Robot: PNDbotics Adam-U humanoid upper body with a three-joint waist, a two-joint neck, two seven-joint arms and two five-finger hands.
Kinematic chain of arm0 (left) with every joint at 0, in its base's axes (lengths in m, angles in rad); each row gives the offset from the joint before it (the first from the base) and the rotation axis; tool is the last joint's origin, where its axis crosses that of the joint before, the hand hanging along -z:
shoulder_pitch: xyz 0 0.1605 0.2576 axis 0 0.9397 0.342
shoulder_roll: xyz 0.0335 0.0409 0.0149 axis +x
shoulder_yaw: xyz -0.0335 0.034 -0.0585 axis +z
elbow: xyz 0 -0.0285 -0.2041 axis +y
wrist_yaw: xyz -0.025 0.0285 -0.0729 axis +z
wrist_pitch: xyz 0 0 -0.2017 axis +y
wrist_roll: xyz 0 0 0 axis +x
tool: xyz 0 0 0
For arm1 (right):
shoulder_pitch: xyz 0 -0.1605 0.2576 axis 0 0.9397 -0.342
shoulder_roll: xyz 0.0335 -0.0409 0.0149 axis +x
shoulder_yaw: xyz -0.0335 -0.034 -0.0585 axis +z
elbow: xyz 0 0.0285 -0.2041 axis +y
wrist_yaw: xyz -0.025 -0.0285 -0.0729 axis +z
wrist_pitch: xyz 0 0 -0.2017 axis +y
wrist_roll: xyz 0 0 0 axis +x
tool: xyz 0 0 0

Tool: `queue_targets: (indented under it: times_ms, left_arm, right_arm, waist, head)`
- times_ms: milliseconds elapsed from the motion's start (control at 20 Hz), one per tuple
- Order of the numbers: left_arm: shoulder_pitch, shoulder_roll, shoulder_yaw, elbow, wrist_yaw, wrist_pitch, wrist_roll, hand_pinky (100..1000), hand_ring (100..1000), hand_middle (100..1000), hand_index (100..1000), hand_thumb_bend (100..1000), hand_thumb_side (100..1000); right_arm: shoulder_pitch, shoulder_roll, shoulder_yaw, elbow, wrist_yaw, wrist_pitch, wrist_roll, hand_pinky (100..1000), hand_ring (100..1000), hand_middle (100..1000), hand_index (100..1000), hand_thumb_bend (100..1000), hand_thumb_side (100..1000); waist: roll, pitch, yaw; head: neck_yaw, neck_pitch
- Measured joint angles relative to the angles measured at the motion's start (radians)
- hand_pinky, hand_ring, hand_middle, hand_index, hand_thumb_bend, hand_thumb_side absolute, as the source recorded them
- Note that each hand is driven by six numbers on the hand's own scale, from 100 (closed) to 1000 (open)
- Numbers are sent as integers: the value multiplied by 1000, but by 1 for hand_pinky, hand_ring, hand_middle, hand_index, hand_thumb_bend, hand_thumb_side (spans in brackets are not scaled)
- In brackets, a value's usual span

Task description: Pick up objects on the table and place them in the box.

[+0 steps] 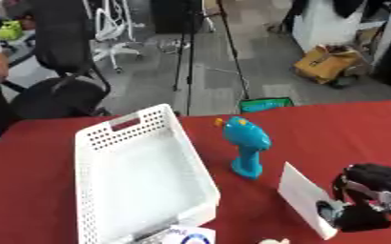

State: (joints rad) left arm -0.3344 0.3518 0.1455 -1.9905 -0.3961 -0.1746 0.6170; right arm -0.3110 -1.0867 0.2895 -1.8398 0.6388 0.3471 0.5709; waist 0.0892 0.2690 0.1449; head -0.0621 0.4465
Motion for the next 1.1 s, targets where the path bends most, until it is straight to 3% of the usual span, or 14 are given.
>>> queue_targets:
  times_ms: [1100]
  left_arm:
    - [0, 0, 0, 0, 0, 0, -1, 661, 629, 622, 730, 100, 908]
  right_arm:
    - [-15, -18, -11, -64, 17, 1, -32, 869, 703, 260, 421, 100, 632]
  waist:
    - [-12, -4, -2]
  head:
    - [0, 0]
